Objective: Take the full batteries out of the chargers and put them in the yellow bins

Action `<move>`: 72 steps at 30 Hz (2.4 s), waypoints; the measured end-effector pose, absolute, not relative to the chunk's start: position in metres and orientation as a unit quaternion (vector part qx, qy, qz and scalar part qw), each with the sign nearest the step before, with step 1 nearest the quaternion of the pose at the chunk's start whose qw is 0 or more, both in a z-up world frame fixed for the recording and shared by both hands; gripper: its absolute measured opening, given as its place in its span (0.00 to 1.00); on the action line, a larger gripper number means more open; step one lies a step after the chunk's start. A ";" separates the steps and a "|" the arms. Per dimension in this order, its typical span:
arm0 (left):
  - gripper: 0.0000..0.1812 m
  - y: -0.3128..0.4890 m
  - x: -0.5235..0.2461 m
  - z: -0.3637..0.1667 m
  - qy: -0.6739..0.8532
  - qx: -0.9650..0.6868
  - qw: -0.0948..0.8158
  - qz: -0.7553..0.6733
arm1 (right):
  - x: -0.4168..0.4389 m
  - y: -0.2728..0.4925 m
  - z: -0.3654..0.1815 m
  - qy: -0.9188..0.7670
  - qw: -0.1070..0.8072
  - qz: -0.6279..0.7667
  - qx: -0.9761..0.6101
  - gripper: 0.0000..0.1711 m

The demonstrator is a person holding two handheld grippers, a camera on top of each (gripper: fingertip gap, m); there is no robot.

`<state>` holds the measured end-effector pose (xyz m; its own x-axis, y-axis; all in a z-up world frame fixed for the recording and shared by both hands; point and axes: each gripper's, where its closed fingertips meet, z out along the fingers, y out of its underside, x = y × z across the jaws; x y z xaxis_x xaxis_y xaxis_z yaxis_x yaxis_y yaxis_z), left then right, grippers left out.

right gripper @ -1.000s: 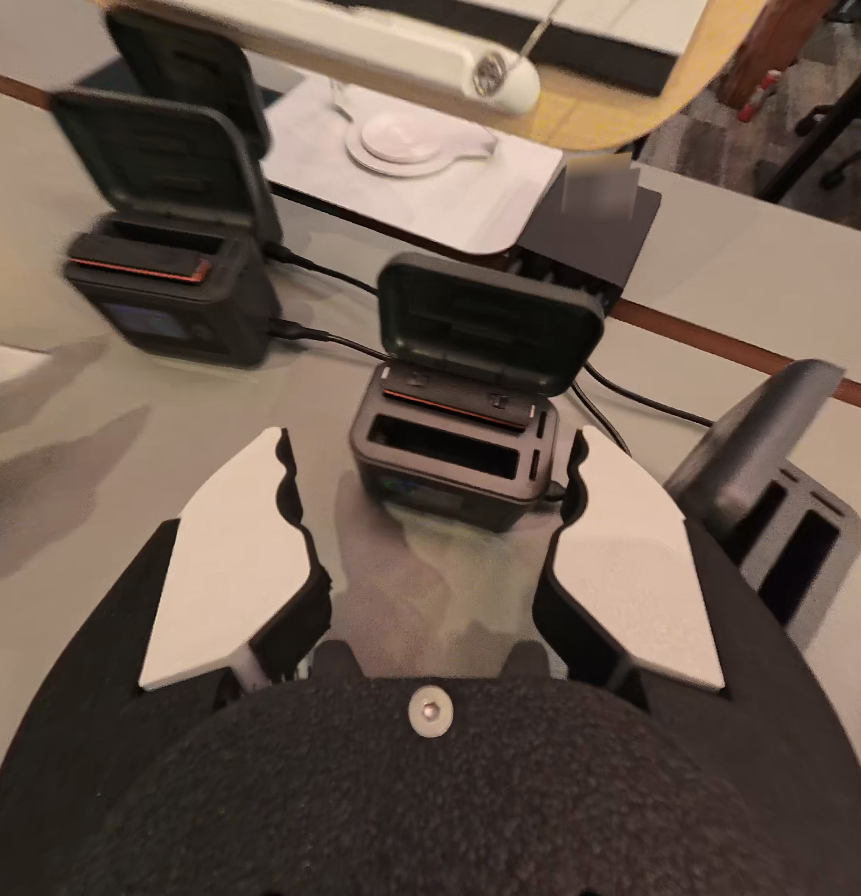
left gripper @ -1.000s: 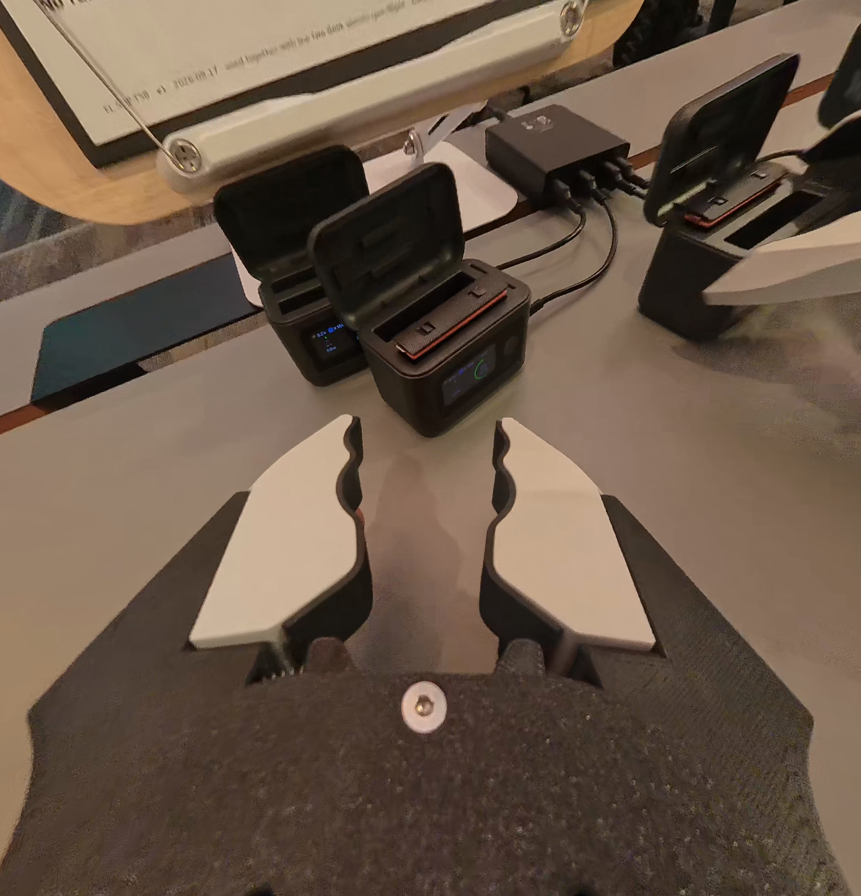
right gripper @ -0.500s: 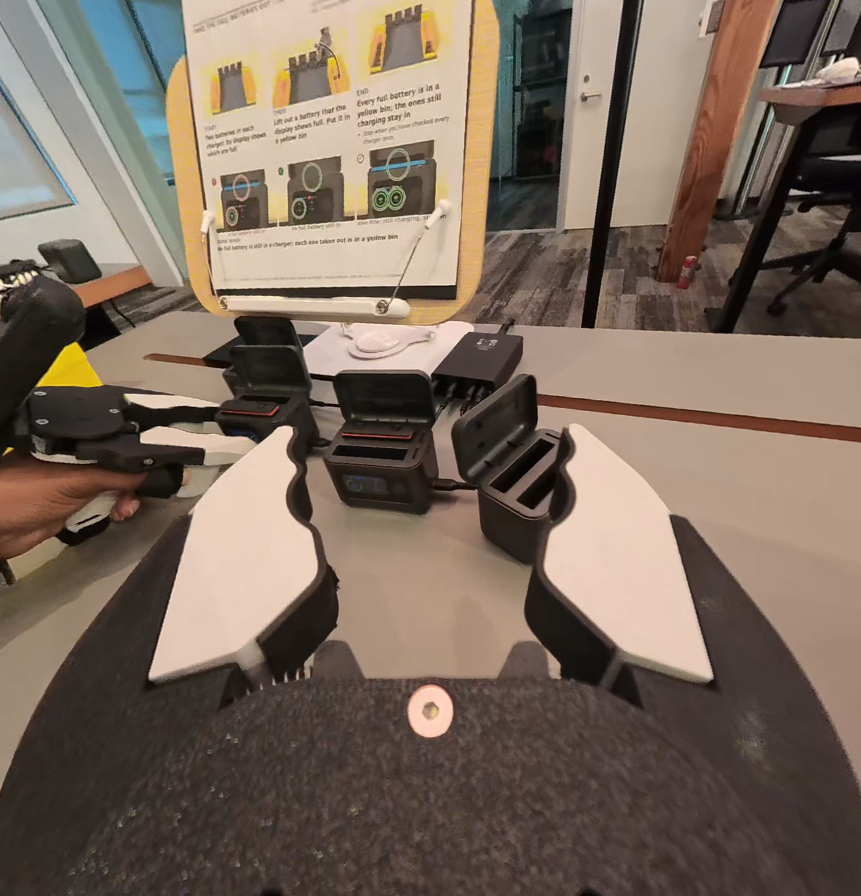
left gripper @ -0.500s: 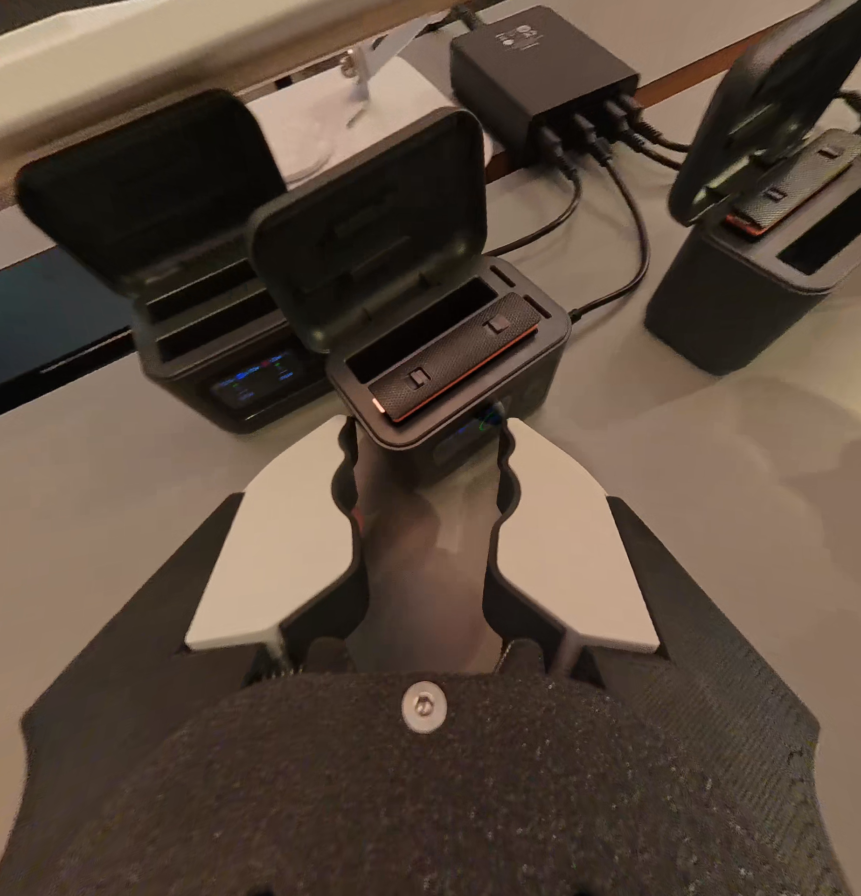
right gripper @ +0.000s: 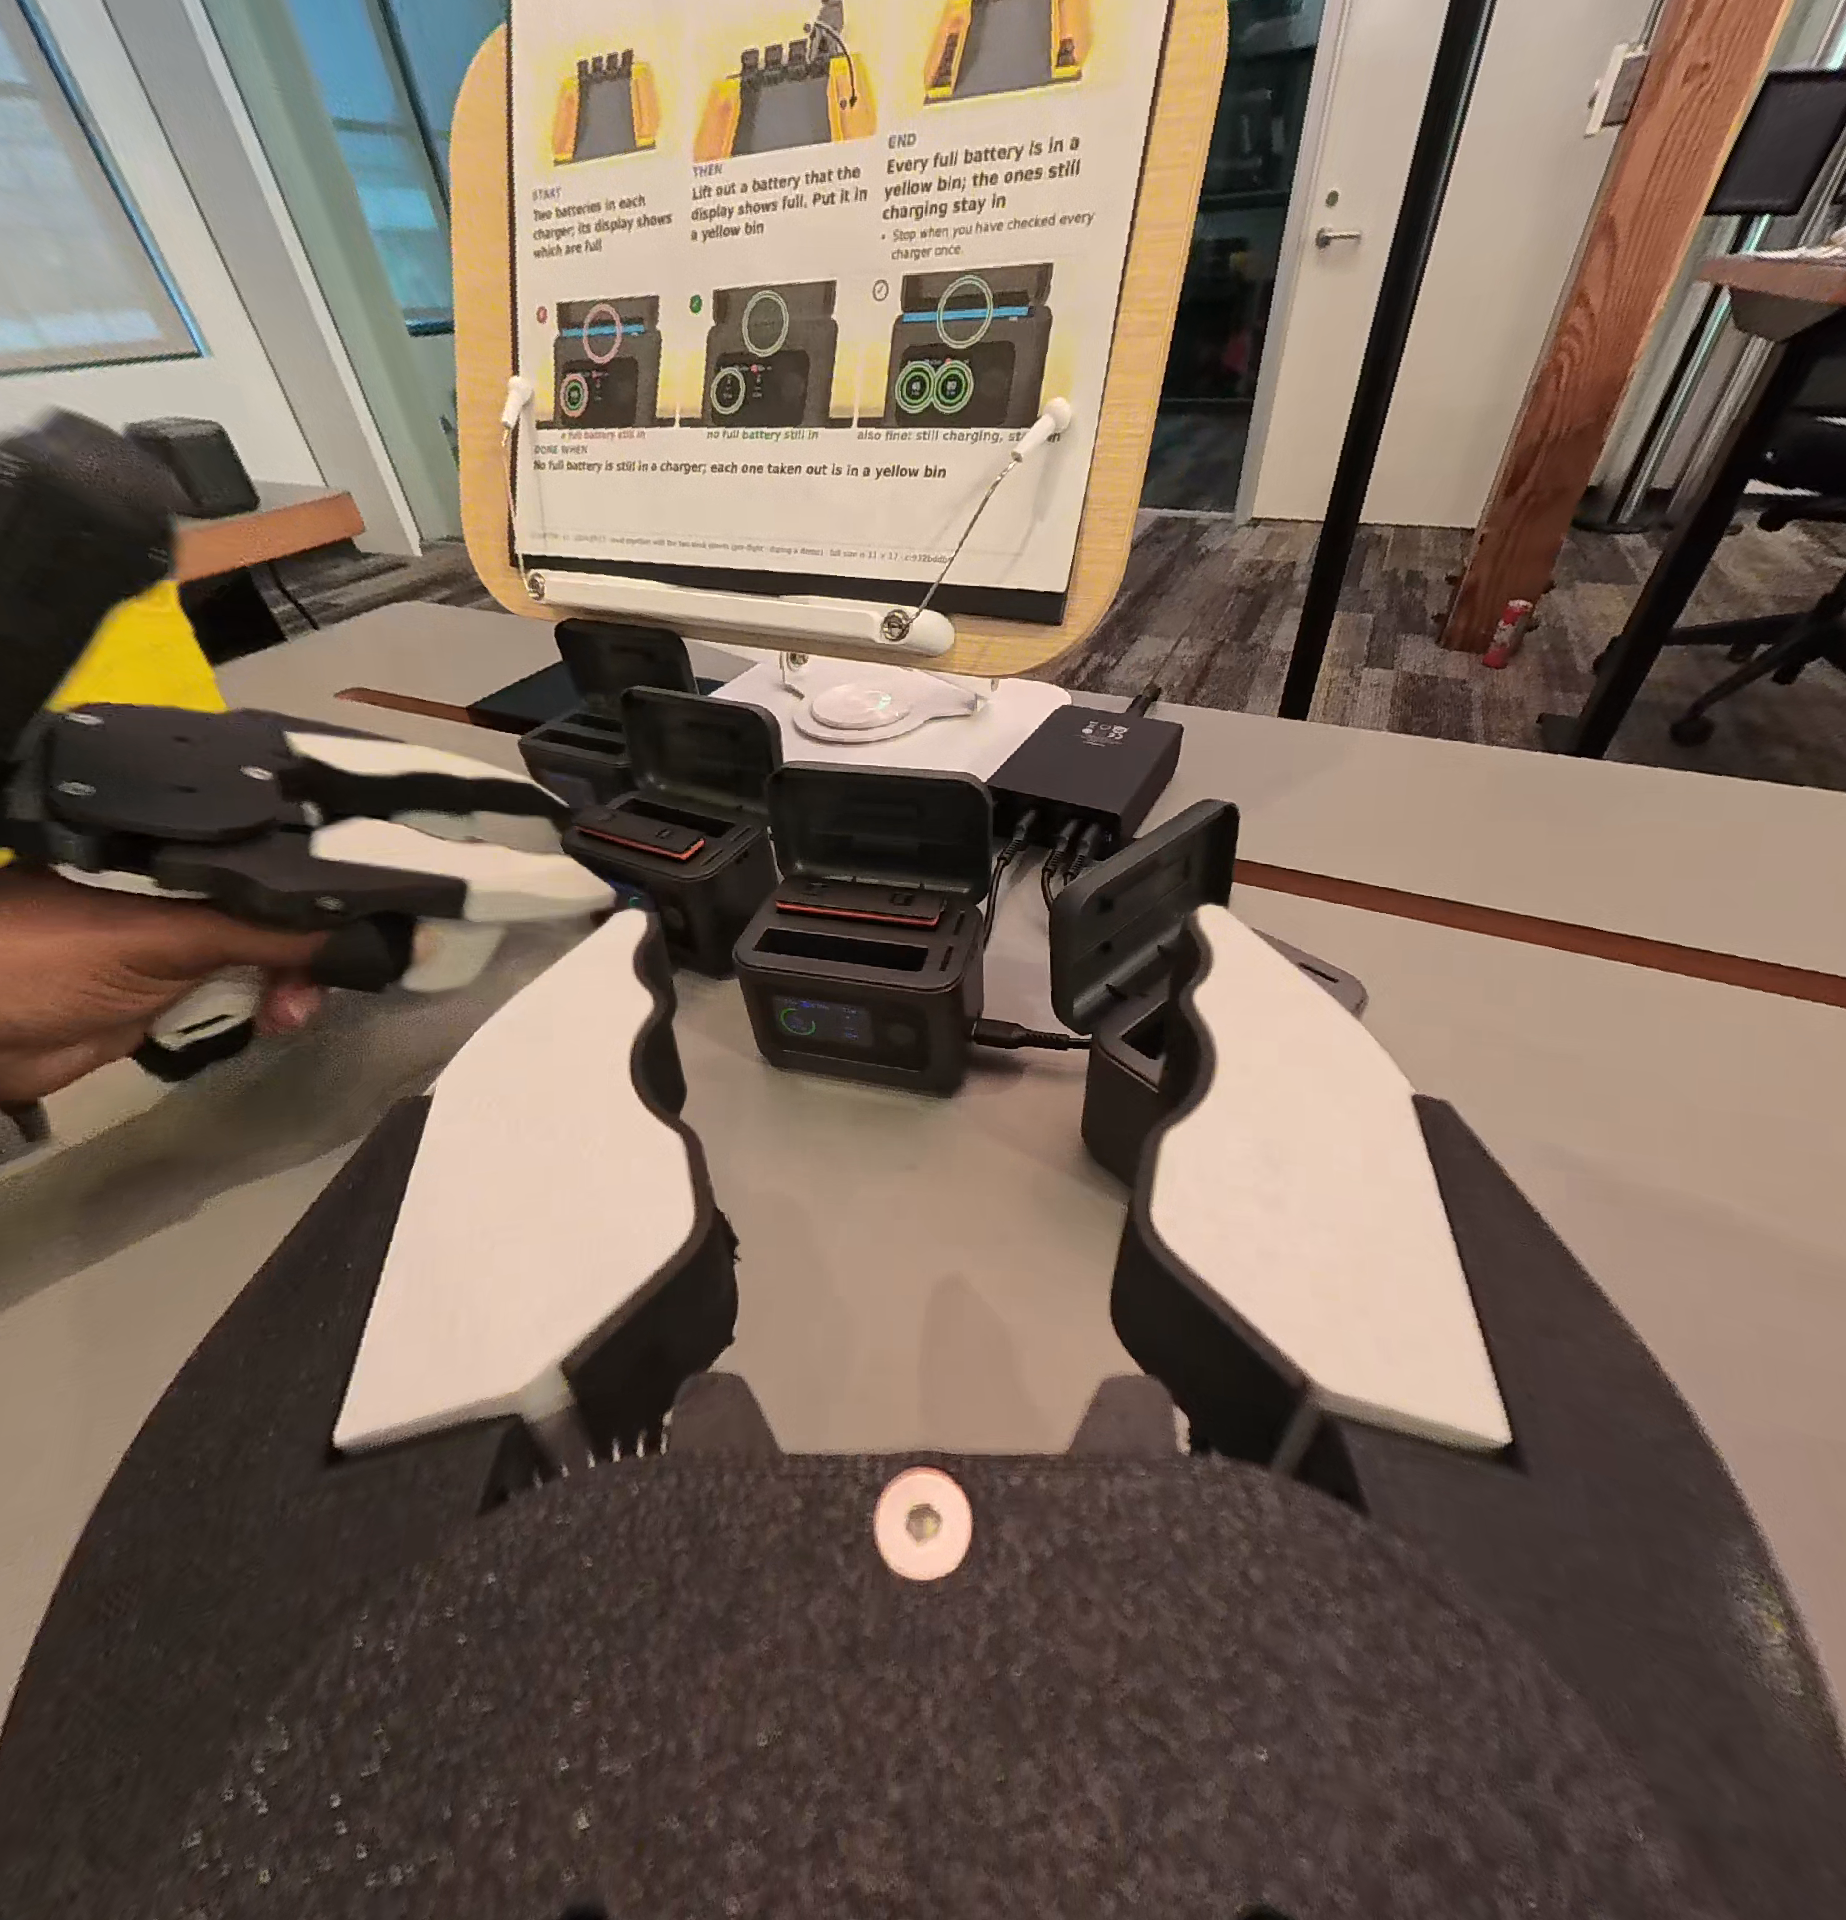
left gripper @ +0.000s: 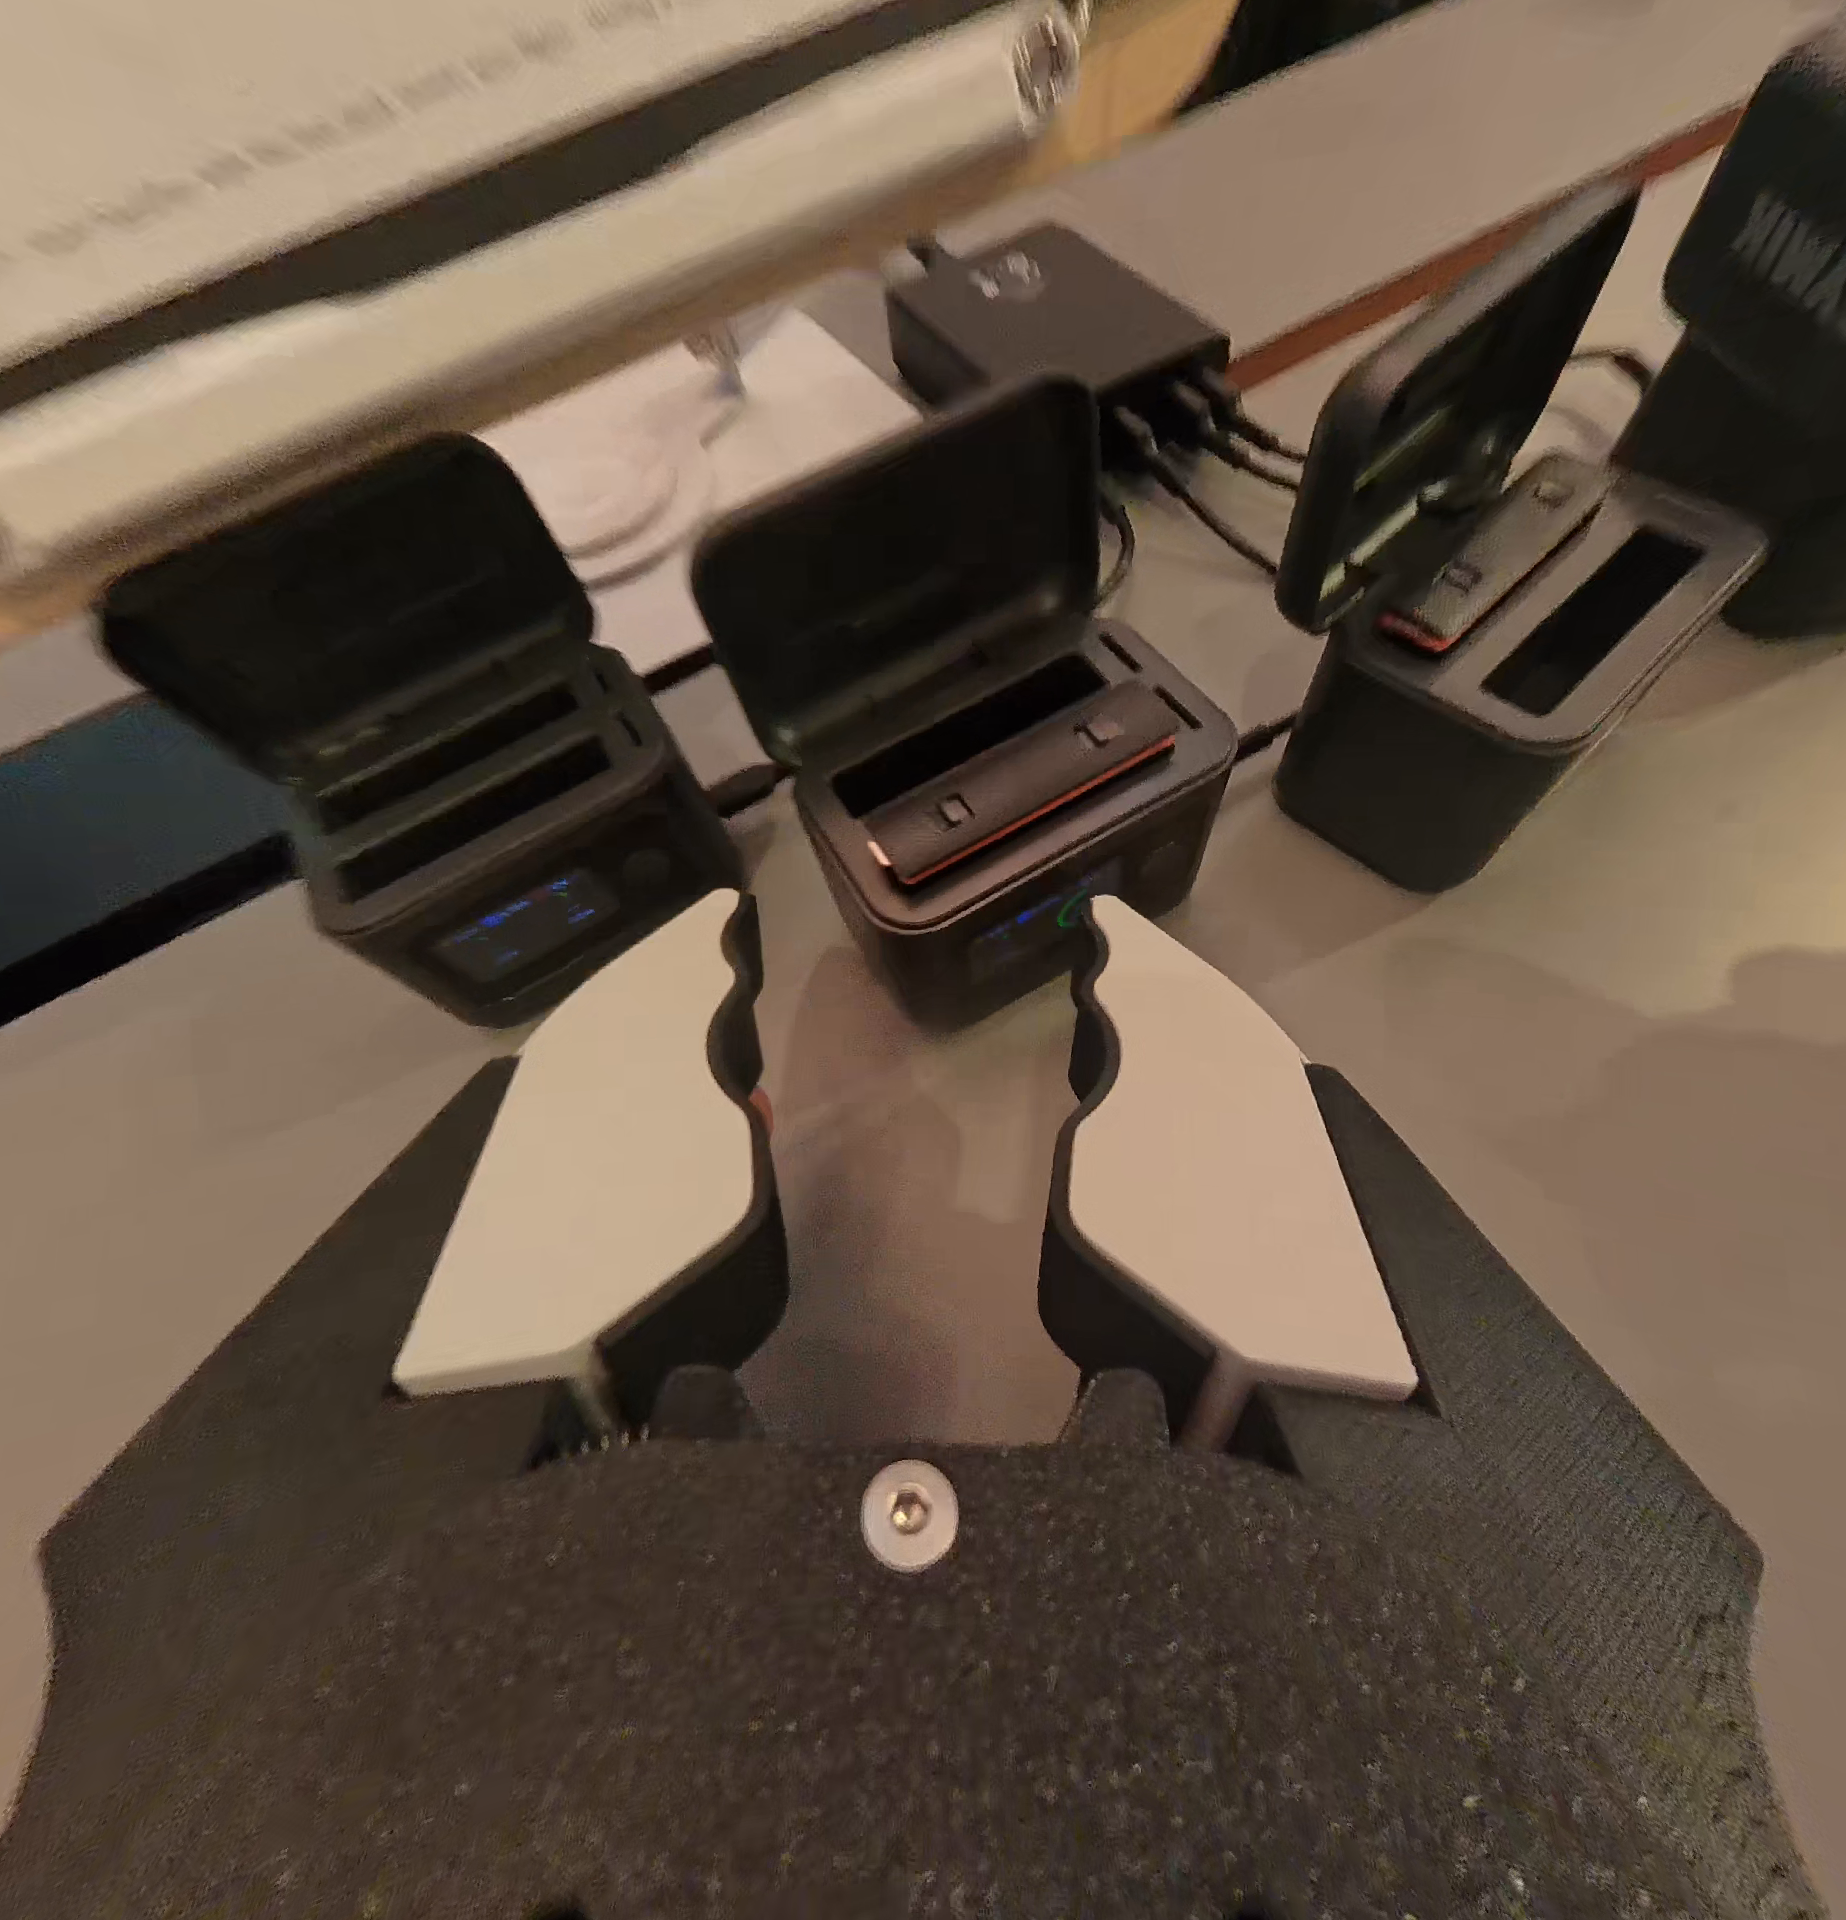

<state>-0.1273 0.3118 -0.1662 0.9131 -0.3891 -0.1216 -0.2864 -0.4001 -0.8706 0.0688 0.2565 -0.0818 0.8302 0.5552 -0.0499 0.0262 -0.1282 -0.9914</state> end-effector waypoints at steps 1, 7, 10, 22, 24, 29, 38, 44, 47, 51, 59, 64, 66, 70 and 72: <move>0.31 0.309 -0.131 -0.156 0.195 -0.827 0.526 -0.047 | 0.070 0.257 -0.082 -0.202 0.630 0.208 -0.721 0.53; 0.25 0.263 -0.149 -0.074 0.184 -0.767 0.613 -0.038 | 0.079 0.263 -0.089 -0.207 0.629 0.186 -0.726 0.52; 0.24 0.228 -0.168 -0.033 0.201 -0.740 0.641 -0.030 | 0.082 0.265 -0.095 -0.209 0.623 0.174 -0.734 0.51; 0.22 0.122 -0.356 -0.024 0.414 -0.809 0.405 0.099 | 0.062 0.256 -0.103 -0.238 0.599 0.211 -0.735 0.44; 0.27 0.113 -0.382 -0.047 0.436 -0.832 0.326 0.111 | 0.059 0.255 -0.103 -0.243 0.595 0.215 -0.735 0.44; 0.32 0.098 -0.415 -0.095 0.475 -0.855 0.182 0.102 | 0.054 0.253 -0.108 -0.255 0.585 0.221 -0.737 0.42; 0.35 0.105 -0.431 -0.125 0.522 -0.841 0.075 0.121 | 0.048 0.251 -0.121 -0.271 0.564 0.222 -0.748 0.41; 0.36 0.110 -0.436 -0.133 0.542 -0.828 0.044 0.136 | 0.046 0.251 -0.127 -0.276 0.554 0.225 -0.753 0.41; 0.36 0.112 -0.436 -0.136 0.549 -0.823 0.034 0.141 | 0.045 0.251 -0.129 -0.277 0.549 0.227 -0.755 0.41; 0.35 0.112 -0.439 -0.139 0.553 -0.819 0.020 0.149 | 0.045 0.251 -0.130 -0.277 0.547 0.228 -0.757 0.41; 0.33 0.111 -0.439 -0.139 0.557 -0.814 0.032 0.160 | 0.045 0.252 -0.132 -0.276 0.544 0.228 -0.759 0.41; 0.32 0.107 -0.439 -0.139 0.557 -0.814 0.043 0.158 | 0.044 0.251 -0.133 -0.278 0.541 0.229 -0.760 0.41; 0.32 0.105 -0.438 -0.139 0.558 -0.813 0.044 0.158 | 0.044 0.251 -0.134 -0.279 0.540 0.229 -0.760 0.41; 0.32 0.103 -0.438 -0.139 0.563 -0.809 0.043 0.163 | 0.043 0.251 -0.135 -0.280 0.539 0.229 -0.761 0.41; 0.33 0.103 -0.439 -0.141 0.565 -0.808 0.042 0.165 | 0.043 0.251 -0.136 -0.280 0.537 0.229 -0.762 0.41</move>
